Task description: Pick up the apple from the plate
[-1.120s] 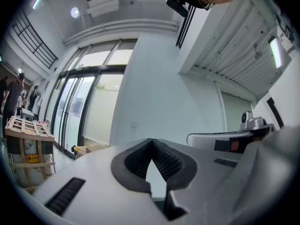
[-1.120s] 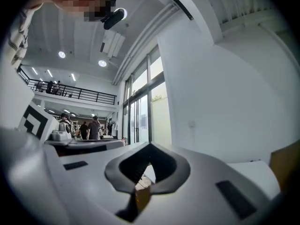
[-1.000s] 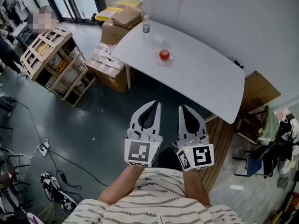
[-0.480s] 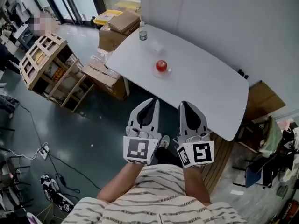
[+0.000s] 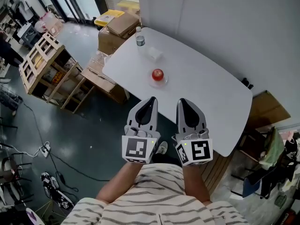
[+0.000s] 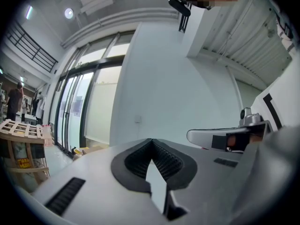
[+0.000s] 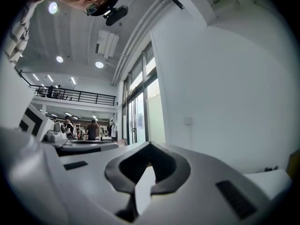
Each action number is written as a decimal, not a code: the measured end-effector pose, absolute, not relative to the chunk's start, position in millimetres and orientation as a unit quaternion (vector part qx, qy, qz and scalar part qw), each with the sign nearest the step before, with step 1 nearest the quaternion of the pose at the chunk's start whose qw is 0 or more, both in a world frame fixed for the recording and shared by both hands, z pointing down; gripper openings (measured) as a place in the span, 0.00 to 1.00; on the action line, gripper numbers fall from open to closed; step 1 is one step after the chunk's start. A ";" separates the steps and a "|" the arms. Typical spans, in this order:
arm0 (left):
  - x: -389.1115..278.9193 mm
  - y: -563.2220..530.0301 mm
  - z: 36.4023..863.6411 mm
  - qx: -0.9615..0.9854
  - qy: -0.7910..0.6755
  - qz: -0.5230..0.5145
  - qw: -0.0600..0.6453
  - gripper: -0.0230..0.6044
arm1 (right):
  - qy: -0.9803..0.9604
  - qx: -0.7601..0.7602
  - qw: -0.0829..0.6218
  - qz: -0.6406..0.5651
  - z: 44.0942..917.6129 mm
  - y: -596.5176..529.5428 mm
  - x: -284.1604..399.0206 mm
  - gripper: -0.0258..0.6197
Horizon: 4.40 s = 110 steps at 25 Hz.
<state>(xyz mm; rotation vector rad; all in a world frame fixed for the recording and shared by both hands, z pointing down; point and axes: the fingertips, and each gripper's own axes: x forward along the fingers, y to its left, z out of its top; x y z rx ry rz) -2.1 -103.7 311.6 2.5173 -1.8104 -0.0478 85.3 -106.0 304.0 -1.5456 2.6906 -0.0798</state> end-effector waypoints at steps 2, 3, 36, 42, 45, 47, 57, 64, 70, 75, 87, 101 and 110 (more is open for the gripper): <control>1.5 -111.5 315.6 0.807 -0.590 -0.013 0.022 0.04 | 0.868 -0.496 0.018 -0.031 308.5 -116.0 90.4 0.04; 3.3 -114.5 317.2 0.805 -0.593 -0.010 0.023 0.04 | 0.869 -0.494 0.017 -0.034 310.2 -120.0 93.0 0.04; -31.5 -245.1 377.5 0.831 -0.552 0.025 0.067 0.04 | 0.851 -0.520 -0.030 -0.070 374.3 -246.5 47.9 0.04; -31.8 -261.3 399.8 0.840 -0.536 0.032 0.079 0.04 | 0.852 -0.517 -0.043 -0.076 398.1 -259.2 42.8 0.04; -30.2 -265.3 415.7 0.840 -0.532 0.043 0.091 0.04 | 0.846 -0.522 -0.056 -0.088 415.2 -261.1 47.3 0.04; -31.4 -268.6 427.9 0.838 -0.534 0.050 0.104 0.04 | 0.843 -0.525 -0.065 -0.094 424.5 -261.8 50.2 0.04; -30.2 -292.9 487.8 0.820 -0.551 0.071 0.139 0.16 | 0.843 -0.520 -0.074 -0.117 456.6 -257.3 54.2 0.04; -23.6 -304.0 538.5 0.812 -0.553 0.112 0.149 0.31 | 0.837 -0.522 -0.091 -0.136 481.6 -256.2 59.1 0.04; -29.8 -318.6 572.6 0.800 -0.561 0.143 0.154 0.41 | 0.833 -0.523 -0.102 -0.150 496.9 -259.7 67.4 0.04; -32.7 -331.6 601.8 0.794 -0.564 0.153 0.170 0.52 | 0.831 -0.525 -0.106 -0.152 503.3 -264.6 70.0 0.04; -17.6 -350.0 645.7 0.809 -0.541 0.166 0.157 0.68 | 0.829 -0.524 -0.113 -0.158 511.4 -265.5 66.2 0.04; -16.7 -368.9 692.8 0.805 -0.534 0.218 0.141 0.71 | 0.827 -0.524 -0.118 -0.164 520.7 -263.6 65.3 0.04; -13.3 -374.9 708.4 0.807 -0.524 0.234 0.139 0.71 | 0.827 -0.525 -0.120 -0.162 517.8 -263.6 64.9 0.04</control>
